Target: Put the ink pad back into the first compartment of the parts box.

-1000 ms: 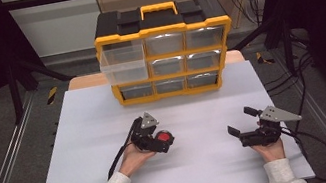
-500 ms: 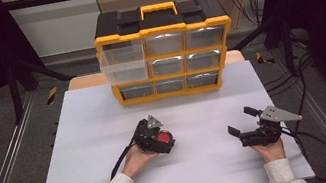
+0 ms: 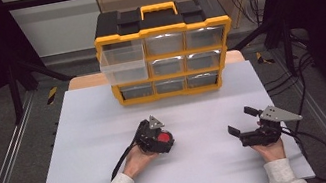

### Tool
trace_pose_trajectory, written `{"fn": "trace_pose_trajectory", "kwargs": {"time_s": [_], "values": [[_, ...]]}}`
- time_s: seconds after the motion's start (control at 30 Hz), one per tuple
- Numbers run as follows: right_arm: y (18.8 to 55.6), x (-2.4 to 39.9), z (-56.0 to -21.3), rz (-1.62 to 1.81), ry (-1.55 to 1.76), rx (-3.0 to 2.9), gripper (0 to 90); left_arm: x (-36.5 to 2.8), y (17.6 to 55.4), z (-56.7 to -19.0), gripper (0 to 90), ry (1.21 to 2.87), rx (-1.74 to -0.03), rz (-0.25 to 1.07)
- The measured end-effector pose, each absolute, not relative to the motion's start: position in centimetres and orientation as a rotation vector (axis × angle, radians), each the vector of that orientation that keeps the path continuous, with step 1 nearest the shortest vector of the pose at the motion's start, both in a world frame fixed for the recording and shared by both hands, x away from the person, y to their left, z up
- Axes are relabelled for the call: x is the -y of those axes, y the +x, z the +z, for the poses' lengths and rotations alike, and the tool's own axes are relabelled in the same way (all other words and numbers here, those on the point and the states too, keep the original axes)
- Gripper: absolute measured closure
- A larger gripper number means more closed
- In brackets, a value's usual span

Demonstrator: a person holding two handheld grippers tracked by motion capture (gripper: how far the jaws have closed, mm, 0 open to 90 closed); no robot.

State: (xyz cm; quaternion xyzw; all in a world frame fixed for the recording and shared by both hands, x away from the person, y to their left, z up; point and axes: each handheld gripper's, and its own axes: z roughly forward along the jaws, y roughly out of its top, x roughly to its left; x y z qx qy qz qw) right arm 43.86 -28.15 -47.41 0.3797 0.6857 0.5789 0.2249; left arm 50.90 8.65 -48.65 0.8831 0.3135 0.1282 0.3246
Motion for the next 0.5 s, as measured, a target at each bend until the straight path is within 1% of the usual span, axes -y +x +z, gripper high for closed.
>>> {"fn": "trace_pose_trajectory", "kwargs": {"time_s": [0.27,0.37,0.5], "values": [[43.85,28.15,-47.40,1.599,1.051,-1.892,0.2,-8.44,50.78,-48.51,26.6,2.329,-0.825,0.341],[43.87,28.16,-47.39,1.600,1.051,-1.891,0.2,-8.42,50.77,-48.44,28.9,2.334,-0.825,0.341],[43.88,28.16,-47.40,1.600,1.050,-1.892,0.2,-8.43,50.79,-48.43,29.1,2.334,-0.824,0.340]]}}
